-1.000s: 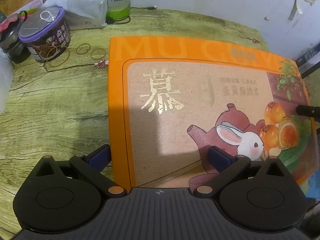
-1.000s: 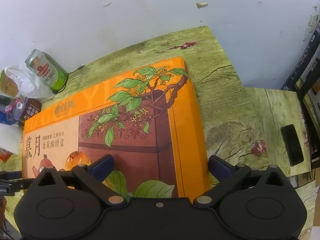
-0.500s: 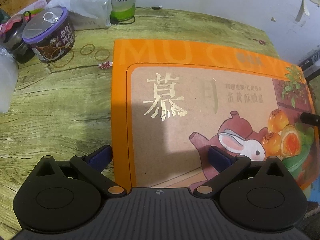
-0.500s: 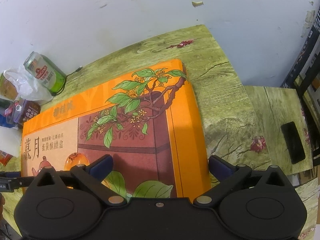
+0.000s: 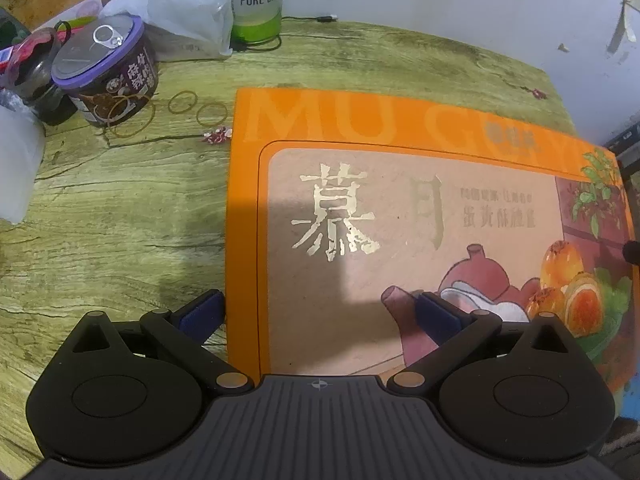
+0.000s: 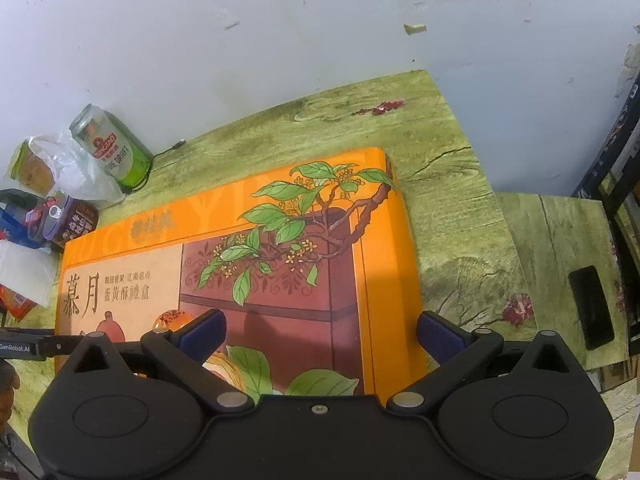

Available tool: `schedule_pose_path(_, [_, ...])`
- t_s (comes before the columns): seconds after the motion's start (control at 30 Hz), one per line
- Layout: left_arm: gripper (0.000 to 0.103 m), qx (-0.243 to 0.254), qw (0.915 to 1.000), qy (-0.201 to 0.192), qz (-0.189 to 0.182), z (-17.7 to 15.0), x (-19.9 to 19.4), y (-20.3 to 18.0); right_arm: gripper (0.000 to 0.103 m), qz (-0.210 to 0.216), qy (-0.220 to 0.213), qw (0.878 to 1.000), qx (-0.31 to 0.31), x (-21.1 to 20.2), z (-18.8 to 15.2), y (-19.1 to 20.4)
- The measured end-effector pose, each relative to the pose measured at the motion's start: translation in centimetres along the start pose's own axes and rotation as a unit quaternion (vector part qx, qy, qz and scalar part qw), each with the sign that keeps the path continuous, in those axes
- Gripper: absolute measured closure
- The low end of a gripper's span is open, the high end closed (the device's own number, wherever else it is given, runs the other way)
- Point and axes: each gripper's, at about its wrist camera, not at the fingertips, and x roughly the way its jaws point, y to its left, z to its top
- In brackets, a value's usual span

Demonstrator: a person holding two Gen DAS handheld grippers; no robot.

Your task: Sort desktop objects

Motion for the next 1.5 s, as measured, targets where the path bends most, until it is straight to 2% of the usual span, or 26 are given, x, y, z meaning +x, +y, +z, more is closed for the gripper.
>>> schedule_pose_path(0.13, [0.000, -0.011, 0.9999, 0.003, 0.003, 0.2, 0.1, 0.0, 0.000, 0.011, -0.013, 1.000, -0.003, -0.3, 0.5, -0.4])
schedule_pose_path(0.23, [0.000, -0.016, 0.9998, 0.004, 0.007, 0.2, 0.2, -0.1, 0.005, 0.018, -0.023, 1.000, -0.006, -0.5, 0.9, -0.8])
schedule_pose_path(0.67, [0.000, -0.028, 0.9991, 0.003, 0.030, 0.3, 0.1, -0.7, 0.032, 0.038, -0.083, 0.996, 0.023, -1.2, 3.3, -3.4])
schedule_pose_path(0.87, [0.000, -0.035, 0.9985, 0.005, 0.041, 0.4, 0.0, -1.0, 0.032, 0.027, -0.094, 0.995, 0.020, -0.3, 4.2, -4.0])
schedule_pose_path(0.97, [0.000, -0.039, 0.9982, 0.007, 0.046, 0.5, 0.1, -1.1, 0.032, 0.025, -0.090, 0.995, 0.024, 0.4, 4.3, -4.5])
schedule_pose_path(1.07, [0.000, -0.042, 0.9978, 0.008, 0.050, 0.5, 0.1, -1.2, 0.038, 0.022, -0.079, 0.996, 0.027, 1.2, 4.5, -5.2])
schedule_pose_path(1.5, [0.000, -0.039, 0.9971, 0.018, 0.063, 1.1, 0.3, -1.8, 0.038, 0.024, -0.065, 0.997, 0.035, 2.7, 4.5, -6.3])
